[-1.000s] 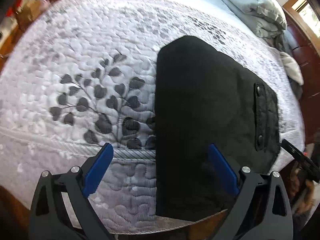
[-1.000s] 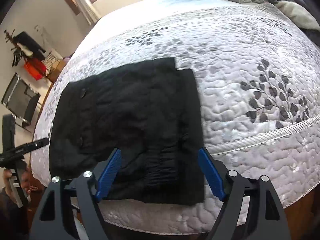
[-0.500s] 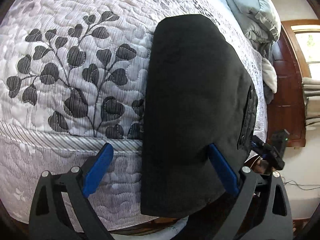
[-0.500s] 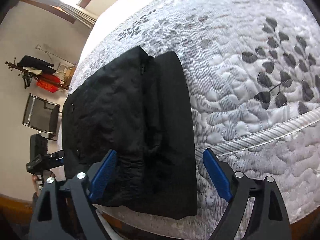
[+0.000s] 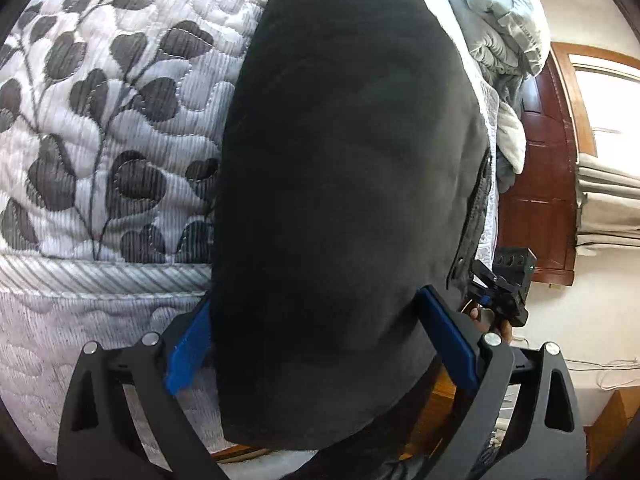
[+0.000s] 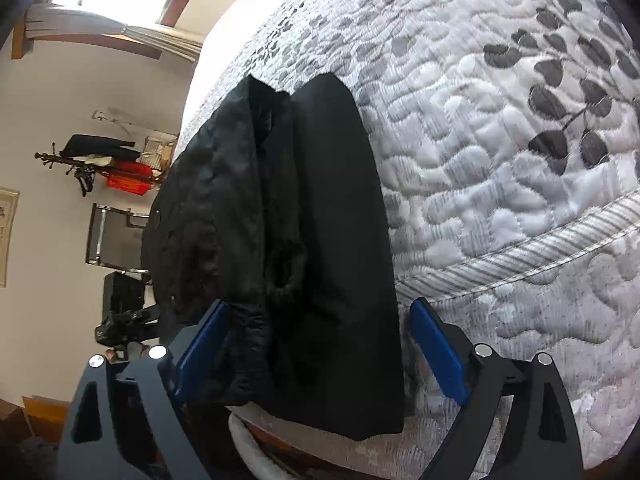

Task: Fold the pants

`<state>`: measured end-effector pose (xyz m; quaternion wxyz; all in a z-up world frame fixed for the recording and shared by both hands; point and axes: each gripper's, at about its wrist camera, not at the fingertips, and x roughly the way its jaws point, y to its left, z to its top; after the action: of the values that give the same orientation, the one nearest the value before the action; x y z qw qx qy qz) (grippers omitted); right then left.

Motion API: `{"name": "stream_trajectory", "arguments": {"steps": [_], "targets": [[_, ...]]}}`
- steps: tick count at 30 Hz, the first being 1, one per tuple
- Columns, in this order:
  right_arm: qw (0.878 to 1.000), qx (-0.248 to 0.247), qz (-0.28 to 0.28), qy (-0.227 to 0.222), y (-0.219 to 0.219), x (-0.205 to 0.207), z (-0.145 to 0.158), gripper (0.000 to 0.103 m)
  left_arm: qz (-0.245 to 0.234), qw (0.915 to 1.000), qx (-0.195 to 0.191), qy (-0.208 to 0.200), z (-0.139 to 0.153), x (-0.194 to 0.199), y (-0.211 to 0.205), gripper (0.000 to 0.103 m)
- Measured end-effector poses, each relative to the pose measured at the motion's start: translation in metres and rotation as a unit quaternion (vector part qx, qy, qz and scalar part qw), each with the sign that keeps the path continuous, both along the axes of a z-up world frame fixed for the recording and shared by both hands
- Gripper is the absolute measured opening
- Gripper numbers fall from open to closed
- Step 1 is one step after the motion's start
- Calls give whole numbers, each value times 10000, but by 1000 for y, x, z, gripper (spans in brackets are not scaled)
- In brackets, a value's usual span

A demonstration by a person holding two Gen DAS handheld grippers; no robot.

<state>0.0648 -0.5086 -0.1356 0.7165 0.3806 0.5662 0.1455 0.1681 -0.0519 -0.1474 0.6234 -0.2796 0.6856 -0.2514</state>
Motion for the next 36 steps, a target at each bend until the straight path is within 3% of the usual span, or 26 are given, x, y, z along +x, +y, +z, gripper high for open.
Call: {"name": "stream_trajectory", "arguments": {"steps": [10, 16, 22, 24, 26, 29, 32, 36], "targets": [[9988, 468, 154, 25, 10, 4, -13, 99, -34, 9997, -143, 195, -10, 14, -17, 99], [9989, 352, 277, 104, 18, 6, -12, 100, -185, 9990, -409, 28, 5, 13, -22, 100], [9992, 107, 366, 148, 25, 9, -14, 99, -270, 9988, -233, 348, -23, 17, -34, 100], [9993, -43, 346, 92, 27, 6, -10, 91, -269, 9987, -243, 364, -18, 16, -34, 100], [9996, 16, 294, -8, 28, 1, -5, 73, -231, 9986, -354, 326, -14, 16, -32, 98], [9993, -83, 269, -230, 31, -5, 6, 54, -120, 9993, -321, 175, -6, 12, -26, 82], [9978, -371, 278, -473, 42, -6, 25, 42, 4, 9992, -402, 45, 4, 11, -21, 62], [9922, -880, 432, -775, 69, -7, 56, 36, 63, 9989, -416, -228, 19, 10, -19, 39]]}}
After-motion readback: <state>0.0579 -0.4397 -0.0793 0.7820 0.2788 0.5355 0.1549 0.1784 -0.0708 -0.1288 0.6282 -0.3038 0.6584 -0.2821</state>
